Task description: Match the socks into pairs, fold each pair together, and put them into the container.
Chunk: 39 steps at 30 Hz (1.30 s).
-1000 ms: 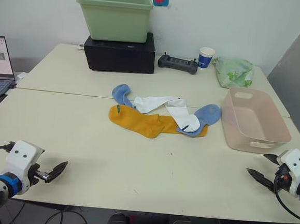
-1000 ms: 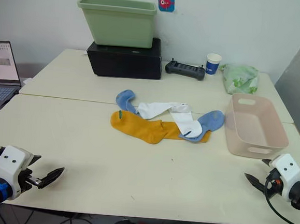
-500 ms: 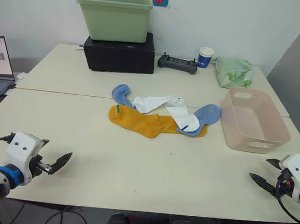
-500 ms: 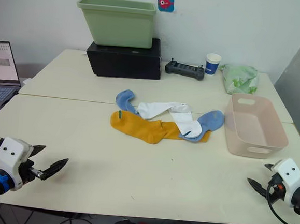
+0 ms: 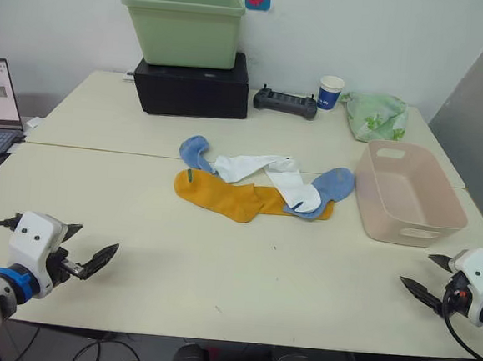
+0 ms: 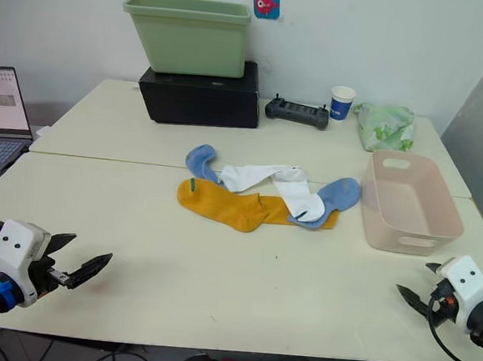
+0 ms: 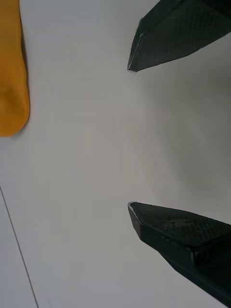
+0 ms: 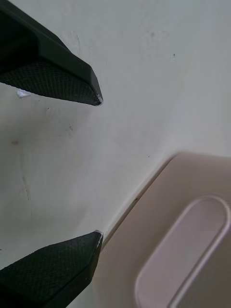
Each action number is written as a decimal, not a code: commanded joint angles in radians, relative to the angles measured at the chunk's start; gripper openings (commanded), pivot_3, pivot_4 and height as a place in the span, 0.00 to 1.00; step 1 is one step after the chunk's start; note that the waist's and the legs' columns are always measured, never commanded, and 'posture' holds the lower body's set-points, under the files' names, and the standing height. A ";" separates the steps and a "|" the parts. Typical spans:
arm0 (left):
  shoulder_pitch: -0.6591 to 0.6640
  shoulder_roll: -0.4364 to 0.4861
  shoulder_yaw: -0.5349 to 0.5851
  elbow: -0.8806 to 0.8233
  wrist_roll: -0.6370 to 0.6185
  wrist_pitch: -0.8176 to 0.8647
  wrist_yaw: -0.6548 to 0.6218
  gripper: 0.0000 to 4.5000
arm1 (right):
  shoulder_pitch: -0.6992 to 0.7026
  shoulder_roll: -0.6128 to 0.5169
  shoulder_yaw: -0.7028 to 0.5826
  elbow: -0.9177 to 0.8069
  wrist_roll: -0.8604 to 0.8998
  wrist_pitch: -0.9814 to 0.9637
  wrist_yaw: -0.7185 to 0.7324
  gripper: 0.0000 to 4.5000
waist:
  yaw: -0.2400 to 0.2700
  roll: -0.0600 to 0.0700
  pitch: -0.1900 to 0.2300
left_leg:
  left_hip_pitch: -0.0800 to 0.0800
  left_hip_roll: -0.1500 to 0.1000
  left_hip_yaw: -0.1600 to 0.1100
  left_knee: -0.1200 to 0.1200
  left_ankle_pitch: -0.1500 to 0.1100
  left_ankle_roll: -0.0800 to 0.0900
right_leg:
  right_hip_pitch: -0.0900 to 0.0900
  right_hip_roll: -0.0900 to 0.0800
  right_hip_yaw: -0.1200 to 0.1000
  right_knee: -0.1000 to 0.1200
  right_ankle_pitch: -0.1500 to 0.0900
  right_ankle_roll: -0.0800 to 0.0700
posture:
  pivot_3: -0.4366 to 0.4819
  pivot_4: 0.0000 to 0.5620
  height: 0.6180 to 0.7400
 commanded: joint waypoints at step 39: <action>-0.235 0.108 -0.140 -0.374 -0.423 0.194 -0.066 1.00 | -0.737 0.192 0.685 0.102 -0.447 -0.084 -0.285 0.99 | 0.000 0.001 0.001 | -0.002 0.000 -0.004 0.000 0.000 0.000 | -0.001 0.002 -0.003 0.000 0.003 0.003 | 0.48 0.27 0.83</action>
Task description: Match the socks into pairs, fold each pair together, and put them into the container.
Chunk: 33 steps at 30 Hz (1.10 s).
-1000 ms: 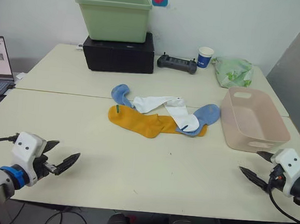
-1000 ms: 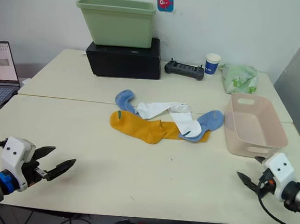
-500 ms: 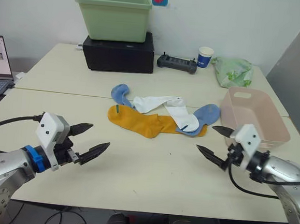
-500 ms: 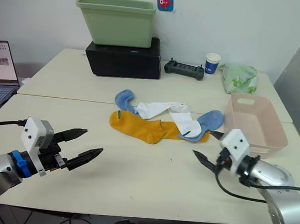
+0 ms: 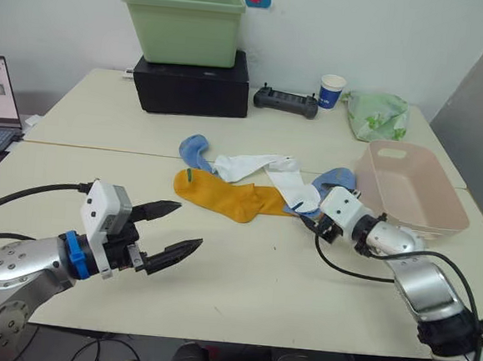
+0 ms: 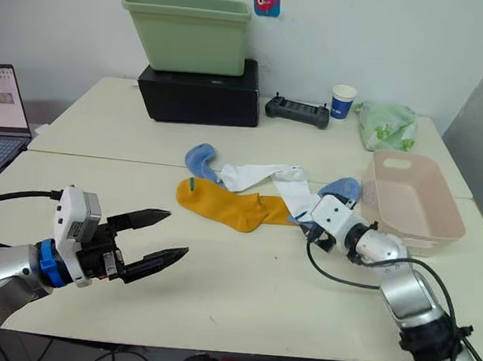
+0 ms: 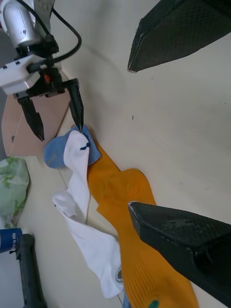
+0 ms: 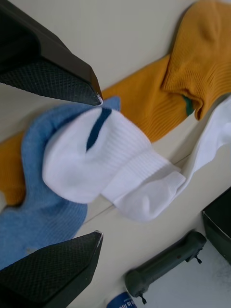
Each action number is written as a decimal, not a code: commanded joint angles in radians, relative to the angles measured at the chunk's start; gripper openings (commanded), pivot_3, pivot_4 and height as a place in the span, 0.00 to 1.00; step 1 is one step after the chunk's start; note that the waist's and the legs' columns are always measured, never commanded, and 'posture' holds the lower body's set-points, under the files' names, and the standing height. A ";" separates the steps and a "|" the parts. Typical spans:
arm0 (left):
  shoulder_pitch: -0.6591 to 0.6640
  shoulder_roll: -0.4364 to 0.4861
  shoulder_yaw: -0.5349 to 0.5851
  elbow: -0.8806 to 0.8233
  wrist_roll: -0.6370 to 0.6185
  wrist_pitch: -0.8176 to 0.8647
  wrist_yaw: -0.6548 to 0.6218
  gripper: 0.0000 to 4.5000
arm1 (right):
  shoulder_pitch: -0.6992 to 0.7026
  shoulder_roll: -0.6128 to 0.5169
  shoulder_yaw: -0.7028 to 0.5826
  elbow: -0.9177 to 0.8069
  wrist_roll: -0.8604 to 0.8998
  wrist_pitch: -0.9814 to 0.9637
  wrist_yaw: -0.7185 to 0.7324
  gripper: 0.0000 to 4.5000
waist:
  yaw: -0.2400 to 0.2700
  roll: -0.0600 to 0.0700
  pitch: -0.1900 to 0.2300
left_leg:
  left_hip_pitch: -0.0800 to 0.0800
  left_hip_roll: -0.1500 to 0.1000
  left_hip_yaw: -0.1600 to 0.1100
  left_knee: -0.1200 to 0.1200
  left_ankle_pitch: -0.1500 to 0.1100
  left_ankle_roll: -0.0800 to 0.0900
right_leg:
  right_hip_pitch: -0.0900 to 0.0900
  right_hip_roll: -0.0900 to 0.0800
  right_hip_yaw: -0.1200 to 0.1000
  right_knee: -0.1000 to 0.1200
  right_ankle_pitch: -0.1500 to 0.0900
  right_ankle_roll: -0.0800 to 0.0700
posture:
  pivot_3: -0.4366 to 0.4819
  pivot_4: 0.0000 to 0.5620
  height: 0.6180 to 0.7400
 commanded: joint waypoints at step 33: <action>-0.040 0.076 -0.028 -0.055 -0.122 0.036 -0.008 1.00 | -0.034 0.007 -0.004 0.107 -0.205 -0.214 0.073 0.71 | 0.000 0.000 0.000 | 0.000 0.000 -0.001 0.000 0.000 0.000 | 0.000 0.000 -0.001 0.000 0.000 -0.003 | 0.48 0.27 0.83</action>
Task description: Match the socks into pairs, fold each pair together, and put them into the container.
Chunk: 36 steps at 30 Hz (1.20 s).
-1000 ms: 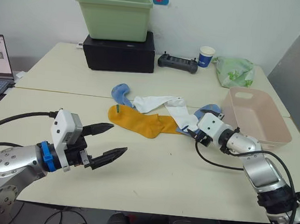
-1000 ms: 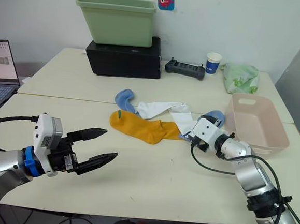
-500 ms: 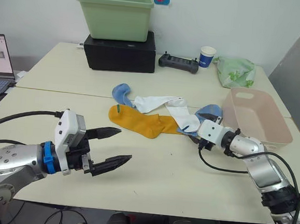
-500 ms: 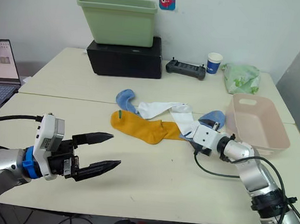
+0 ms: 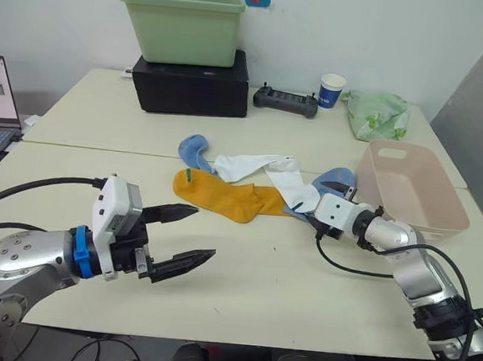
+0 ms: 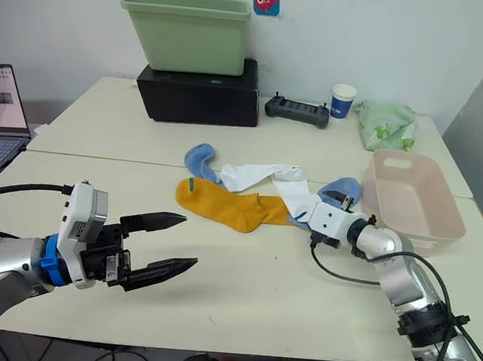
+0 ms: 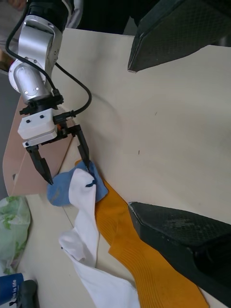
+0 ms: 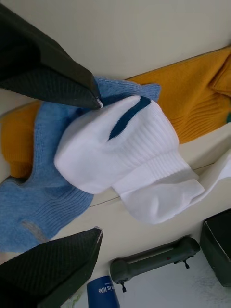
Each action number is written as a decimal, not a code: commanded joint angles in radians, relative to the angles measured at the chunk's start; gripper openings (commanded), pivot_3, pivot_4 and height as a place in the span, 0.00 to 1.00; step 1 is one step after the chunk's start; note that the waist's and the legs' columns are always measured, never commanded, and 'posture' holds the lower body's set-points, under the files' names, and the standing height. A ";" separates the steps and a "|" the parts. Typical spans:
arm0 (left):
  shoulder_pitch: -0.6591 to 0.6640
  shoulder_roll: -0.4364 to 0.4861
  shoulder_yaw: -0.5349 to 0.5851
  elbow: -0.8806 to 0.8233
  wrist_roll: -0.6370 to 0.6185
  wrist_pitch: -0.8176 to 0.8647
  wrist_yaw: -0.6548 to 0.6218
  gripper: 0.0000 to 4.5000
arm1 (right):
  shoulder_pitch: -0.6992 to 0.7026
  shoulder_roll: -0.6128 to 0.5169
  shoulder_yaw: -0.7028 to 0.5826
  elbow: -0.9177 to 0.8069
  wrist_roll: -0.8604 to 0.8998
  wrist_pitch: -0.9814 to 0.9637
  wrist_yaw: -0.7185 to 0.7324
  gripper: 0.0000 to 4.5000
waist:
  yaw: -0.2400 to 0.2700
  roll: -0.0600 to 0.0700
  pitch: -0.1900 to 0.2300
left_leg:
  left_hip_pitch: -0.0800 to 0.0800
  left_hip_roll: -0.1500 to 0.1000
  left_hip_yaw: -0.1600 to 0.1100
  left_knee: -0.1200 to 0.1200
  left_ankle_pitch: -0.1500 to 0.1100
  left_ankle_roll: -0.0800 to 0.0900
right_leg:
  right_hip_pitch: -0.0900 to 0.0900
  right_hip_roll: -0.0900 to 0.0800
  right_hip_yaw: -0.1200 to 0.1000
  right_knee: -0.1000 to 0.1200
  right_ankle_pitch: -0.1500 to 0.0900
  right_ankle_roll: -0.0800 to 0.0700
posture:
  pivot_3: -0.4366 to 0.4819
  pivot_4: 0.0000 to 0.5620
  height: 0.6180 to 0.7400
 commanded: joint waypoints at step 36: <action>-0.033 -0.011 -0.015 -0.022 -0.017 -0.013 0.093 1.00 | -0.073 -0.003 0.018 -0.043 -0.073 0.013 0.121 0.01 | 0.001 0.000 0.000 | 0.000 0.000 0.000 0.000 0.000 0.000 | 0.000 0.000 0.000 0.000 0.000 0.000 | 0.48 0.27 0.83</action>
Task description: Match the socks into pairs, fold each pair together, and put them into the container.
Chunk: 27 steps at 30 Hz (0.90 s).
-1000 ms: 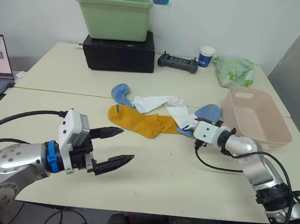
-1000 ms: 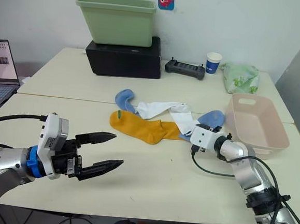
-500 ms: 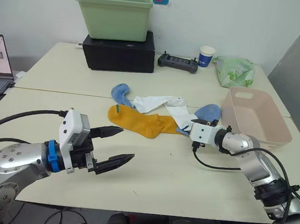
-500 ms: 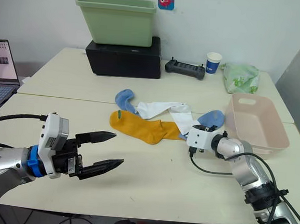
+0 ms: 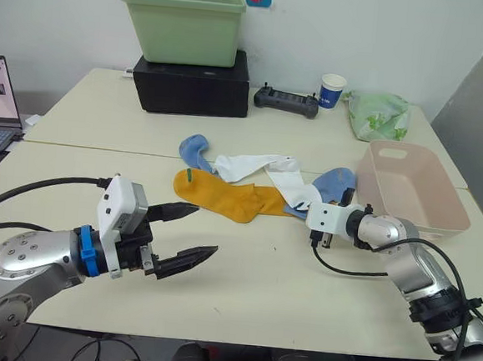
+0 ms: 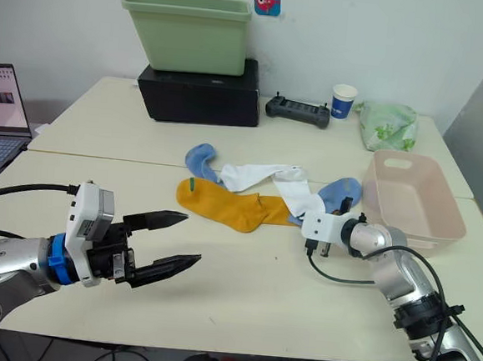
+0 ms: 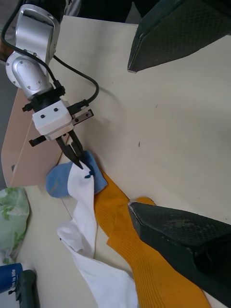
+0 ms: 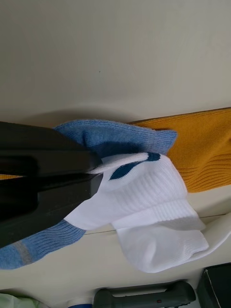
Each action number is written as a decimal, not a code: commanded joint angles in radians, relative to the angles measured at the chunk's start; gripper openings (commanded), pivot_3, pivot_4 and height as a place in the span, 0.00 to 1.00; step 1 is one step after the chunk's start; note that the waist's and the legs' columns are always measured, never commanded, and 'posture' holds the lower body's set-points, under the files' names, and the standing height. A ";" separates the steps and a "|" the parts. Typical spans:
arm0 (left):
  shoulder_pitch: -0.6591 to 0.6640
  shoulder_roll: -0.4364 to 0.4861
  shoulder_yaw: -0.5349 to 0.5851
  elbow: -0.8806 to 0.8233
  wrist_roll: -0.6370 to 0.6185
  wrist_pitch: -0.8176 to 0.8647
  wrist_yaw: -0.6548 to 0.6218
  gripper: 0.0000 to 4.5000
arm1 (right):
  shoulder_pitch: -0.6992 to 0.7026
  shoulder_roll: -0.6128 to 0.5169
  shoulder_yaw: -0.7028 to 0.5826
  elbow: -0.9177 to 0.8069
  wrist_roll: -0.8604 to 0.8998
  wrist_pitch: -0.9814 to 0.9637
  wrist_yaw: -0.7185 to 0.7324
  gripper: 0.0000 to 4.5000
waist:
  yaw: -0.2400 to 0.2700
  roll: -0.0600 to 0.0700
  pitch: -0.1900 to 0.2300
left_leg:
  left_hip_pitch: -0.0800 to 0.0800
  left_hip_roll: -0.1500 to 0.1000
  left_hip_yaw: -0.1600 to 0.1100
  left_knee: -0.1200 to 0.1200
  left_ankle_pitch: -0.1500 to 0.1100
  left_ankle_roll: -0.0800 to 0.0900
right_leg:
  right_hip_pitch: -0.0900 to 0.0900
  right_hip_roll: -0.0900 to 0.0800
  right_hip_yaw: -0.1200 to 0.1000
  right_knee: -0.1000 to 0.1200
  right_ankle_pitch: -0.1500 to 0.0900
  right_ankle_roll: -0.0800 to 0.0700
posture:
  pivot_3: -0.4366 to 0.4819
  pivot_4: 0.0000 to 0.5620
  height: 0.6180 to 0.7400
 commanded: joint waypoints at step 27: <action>-0.057 0.001 0.029 0.030 -0.037 0.026 0.097 1.00 | -0.263 -0.221 -0.459 -0.108 0.536 0.282 0.202 0.01 | 0.005 0.004 0.003 | -0.001 0.000 -0.001 -0.001 0.000 0.000 | 0.000 0.000 -0.002 -0.001 0.000 -0.001 | 0.48 0.27 0.83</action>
